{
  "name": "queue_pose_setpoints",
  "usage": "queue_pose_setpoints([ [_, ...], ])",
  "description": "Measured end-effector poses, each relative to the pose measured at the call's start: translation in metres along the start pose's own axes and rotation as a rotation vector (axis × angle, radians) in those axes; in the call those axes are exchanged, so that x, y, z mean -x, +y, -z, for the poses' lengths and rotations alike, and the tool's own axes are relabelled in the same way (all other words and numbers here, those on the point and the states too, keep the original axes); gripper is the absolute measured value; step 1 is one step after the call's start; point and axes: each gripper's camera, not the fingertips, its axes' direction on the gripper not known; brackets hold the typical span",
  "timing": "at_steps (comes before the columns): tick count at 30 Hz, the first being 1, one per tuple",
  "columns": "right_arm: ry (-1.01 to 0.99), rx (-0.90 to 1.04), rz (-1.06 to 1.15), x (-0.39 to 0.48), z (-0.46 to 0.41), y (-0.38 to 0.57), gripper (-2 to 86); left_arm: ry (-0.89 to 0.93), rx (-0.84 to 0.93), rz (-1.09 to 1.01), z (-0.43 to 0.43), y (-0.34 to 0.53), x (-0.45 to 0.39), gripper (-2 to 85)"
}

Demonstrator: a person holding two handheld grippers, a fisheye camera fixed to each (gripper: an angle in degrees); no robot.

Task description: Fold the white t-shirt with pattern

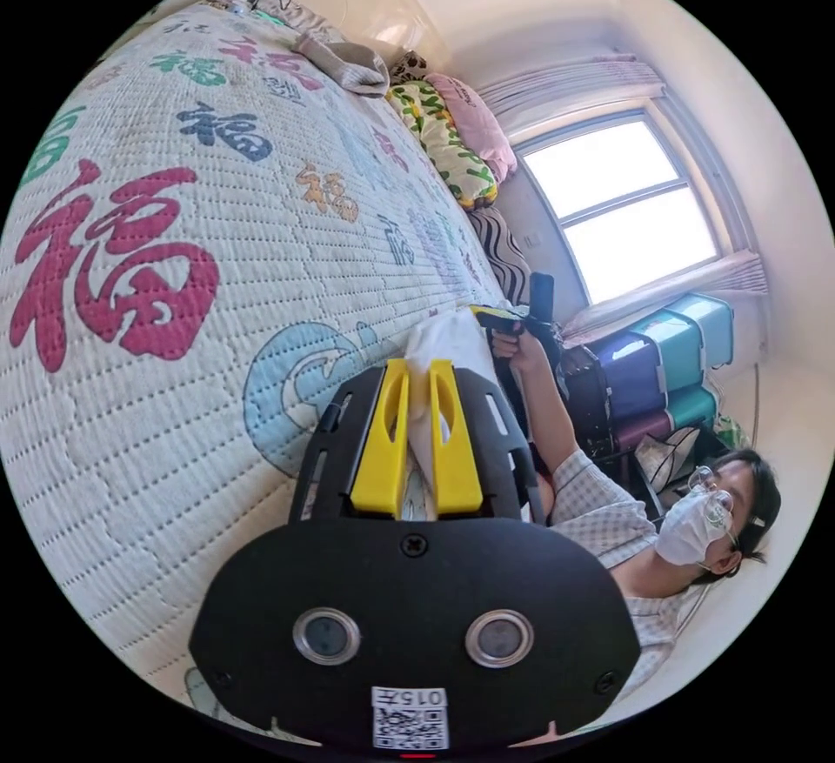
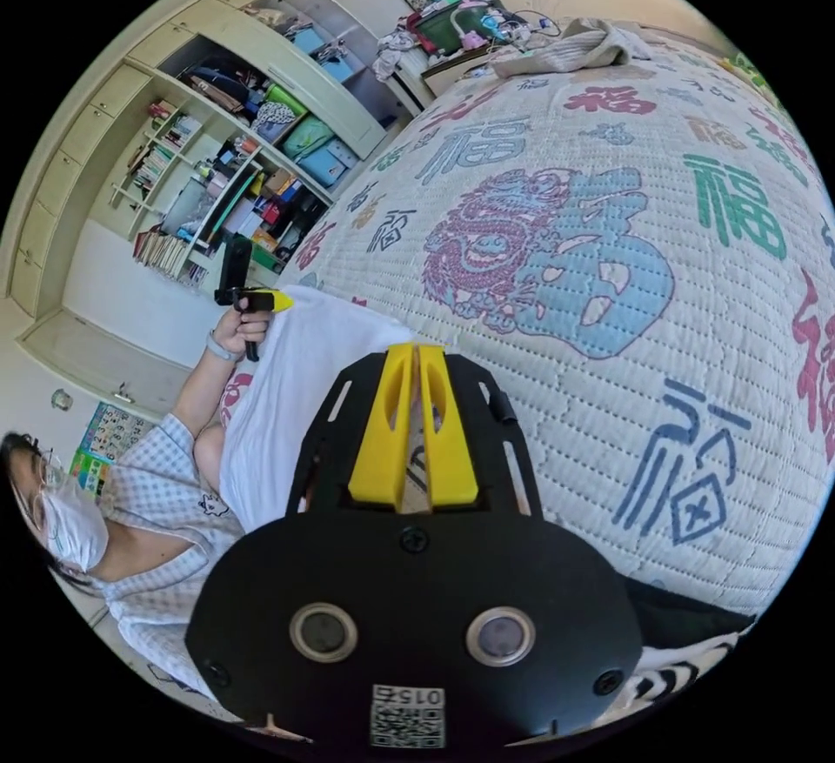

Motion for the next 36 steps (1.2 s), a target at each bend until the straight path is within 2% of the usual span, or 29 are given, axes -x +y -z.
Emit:
queue_pose_setpoints([
  [2,-0.048,-0.016,-0.006,-0.003,0.002,-0.005,-0.6,0.000,-0.017,-0.035,0.009,0.001,-0.007,2.1],
  [8,-0.028,-0.241,-0.010,-0.008,0.052,-0.025,-0.9,-0.085,-0.046,-0.157,0.046,-0.015,-0.047,1.3],
  [10,-0.041,-0.282,-0.015,-0.011,0.065,-0.032,-0.7,-0.161,-0.077,-0.179,0.058,-0.024,-0.057,1.3],
  [14,0.005,-0.248,-0.035,-0.017,0.057,-0.040,0.2,-0.224,-0.090,-0.139,0.060,-0.029,-0.046,1.4],
  [18,0.140,-0.052,-0.060,-0.035,0.026,-0.047,7.1,-0.285,-0.044,-0.030,0.047,-0.016,-0.007,1.4],
  [20,0.069,-0.076,-0.044,-0.044,0.029,-0.042,9.6,-0.212,-0.079,0.017,0.050,-0.006,0.012,1.4],
  [22,-0.091,-0.091,-0.045,-0.062,0.036,-0.038,11.6,-0.078,-0.122,0.071,0.056,0.003,0.033,1.4],
  [24,-0.153,-0.083,-0.049,-0.073,0.034,-0.038,11.5,-0.042,-0.121,0.090,0.056,0.004,0.039,1.5],
  [32,-0.344,-0.012,0.071,-0.067,0.006,-0.060,11.9,-0.037,-0.104,0.095,0.052,0.006,0.033,1.5],
  [36,-0.467,0.010,0.051,-0.068,-0.007,-0.063,7.6,-0.031,-0.109,0.090,0.052,0.011,0.025,1.6],
])
